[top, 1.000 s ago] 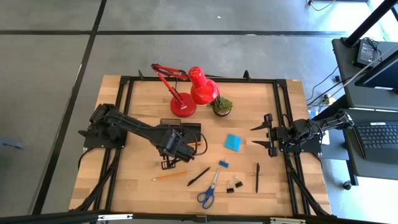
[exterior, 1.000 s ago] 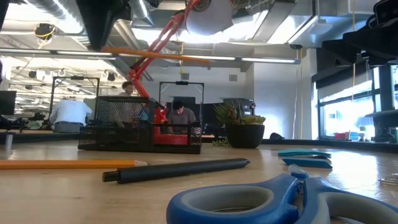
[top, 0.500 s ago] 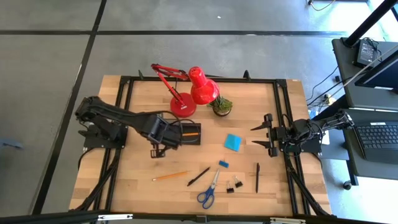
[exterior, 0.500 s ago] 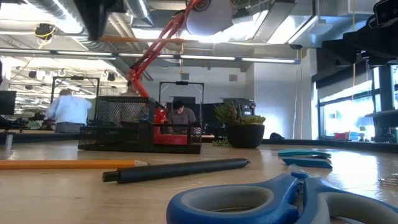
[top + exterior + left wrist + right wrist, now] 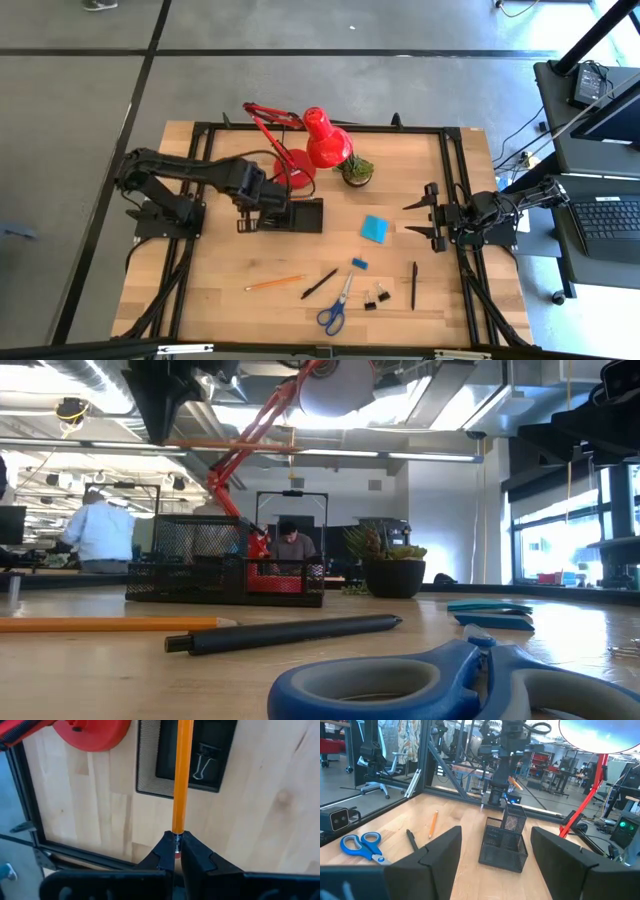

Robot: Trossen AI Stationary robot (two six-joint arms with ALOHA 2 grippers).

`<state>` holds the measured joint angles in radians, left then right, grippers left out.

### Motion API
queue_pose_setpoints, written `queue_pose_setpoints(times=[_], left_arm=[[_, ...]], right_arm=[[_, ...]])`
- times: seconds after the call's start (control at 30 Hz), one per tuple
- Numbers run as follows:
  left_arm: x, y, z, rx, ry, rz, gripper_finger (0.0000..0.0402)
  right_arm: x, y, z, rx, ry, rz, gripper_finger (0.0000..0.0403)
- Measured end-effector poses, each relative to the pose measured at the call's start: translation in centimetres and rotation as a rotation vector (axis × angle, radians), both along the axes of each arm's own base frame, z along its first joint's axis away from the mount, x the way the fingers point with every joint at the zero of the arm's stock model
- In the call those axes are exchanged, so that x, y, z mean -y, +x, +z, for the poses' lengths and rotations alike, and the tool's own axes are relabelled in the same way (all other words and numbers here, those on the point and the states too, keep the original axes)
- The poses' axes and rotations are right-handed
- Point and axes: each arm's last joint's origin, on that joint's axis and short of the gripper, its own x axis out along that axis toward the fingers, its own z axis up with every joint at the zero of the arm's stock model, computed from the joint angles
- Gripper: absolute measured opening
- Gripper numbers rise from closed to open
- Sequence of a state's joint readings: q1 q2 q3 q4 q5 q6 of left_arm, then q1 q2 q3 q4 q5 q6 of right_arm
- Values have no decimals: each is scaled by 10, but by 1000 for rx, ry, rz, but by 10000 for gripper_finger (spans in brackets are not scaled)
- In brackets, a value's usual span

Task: Pick and place office supplies into organizer
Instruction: Put the top orange pencil into the black desk organizer

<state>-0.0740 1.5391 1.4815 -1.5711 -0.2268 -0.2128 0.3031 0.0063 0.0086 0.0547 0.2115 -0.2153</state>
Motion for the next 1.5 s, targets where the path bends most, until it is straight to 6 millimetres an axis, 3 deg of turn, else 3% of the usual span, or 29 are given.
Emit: queue_pose_setpoints(times=[0.3, 0.57, 0.73, 0.93, 1.2, 1.5], left_arm=[[-20, -9, 10, -9, 97, -129, 8], [-14, -20, 22, -50, 218, -402, 8], [-9, -20, 27, -188, 470, -652, 13], [-6, -18, 32, -384, 738, -828, 15], [1, -14, 31, -636, 845, -1073, 17], [4, 2, 19, -863, 908, -1188, 17]], right_arm=[[0, 0, 0, 0, 1, 0, 242], [0, 0, 0, 0, 1, 0, 242], [0, 0, 0, 0, 0, 0, 242], [0, 0, 0, 0, -1, 0, 242], [0, 0, 0, 2, -17, -8, 242], [0, 0, 2, 22, -52, -13, 242]])
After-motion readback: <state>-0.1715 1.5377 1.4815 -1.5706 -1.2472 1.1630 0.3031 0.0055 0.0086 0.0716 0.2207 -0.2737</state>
